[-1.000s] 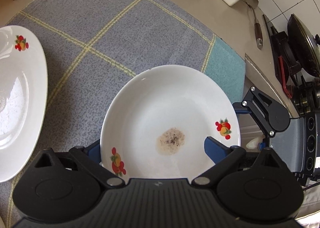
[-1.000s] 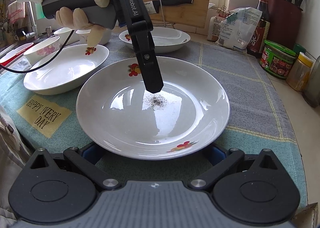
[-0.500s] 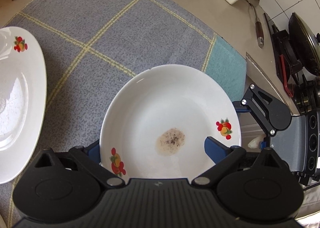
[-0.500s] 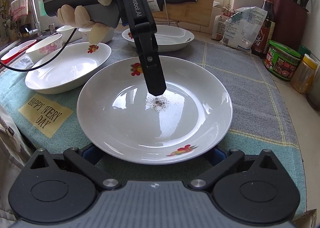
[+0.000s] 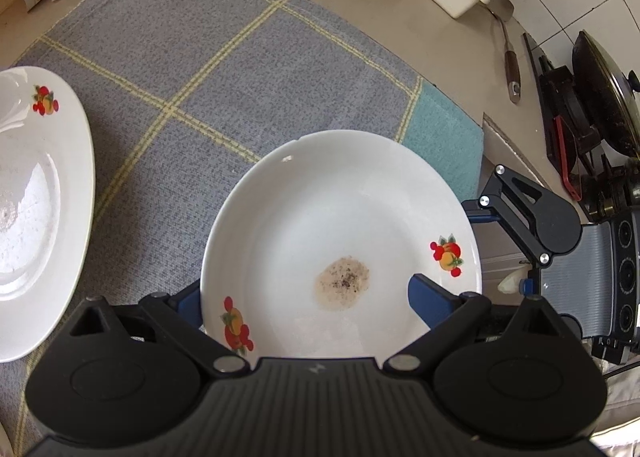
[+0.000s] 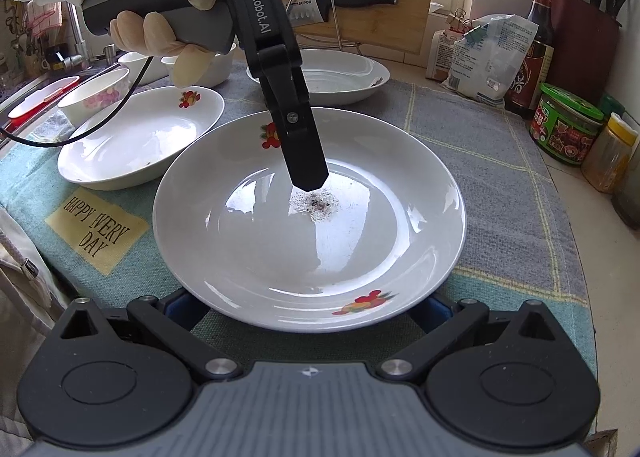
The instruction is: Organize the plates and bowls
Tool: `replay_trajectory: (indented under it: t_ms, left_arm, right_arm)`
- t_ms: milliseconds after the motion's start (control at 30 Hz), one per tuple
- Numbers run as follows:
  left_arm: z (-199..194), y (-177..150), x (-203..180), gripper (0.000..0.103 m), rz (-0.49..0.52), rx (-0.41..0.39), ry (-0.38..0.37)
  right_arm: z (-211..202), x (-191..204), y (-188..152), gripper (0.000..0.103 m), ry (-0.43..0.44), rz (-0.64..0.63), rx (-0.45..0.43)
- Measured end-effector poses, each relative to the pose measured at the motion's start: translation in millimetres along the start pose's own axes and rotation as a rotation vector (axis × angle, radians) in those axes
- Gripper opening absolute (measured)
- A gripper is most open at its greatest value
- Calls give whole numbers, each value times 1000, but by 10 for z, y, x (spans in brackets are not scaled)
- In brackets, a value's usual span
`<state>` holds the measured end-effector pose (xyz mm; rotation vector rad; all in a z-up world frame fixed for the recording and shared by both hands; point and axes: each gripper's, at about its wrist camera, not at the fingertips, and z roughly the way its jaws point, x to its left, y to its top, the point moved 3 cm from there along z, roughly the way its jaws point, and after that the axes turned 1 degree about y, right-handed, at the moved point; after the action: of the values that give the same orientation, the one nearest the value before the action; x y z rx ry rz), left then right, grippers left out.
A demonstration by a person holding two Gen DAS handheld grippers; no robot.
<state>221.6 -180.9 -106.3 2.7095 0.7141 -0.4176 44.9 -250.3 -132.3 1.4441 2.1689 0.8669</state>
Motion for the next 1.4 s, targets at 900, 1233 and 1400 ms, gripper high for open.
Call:
replay_trajectory:
  t_ms: [900,1233,1400]
  left_arm:
    - [-6,759,43,97,-16,-93,28]
    - [97,1093,218,97,-30,-101,33]
    - [161,1215,306,97,-39,-102,29]
  right_arm:
    - [22,-766,269,103,-8,-70,-10]
    - [190,-1093,350,103,-17,-66,0]
    - [272,-1201,374,103,-21,-64,8]
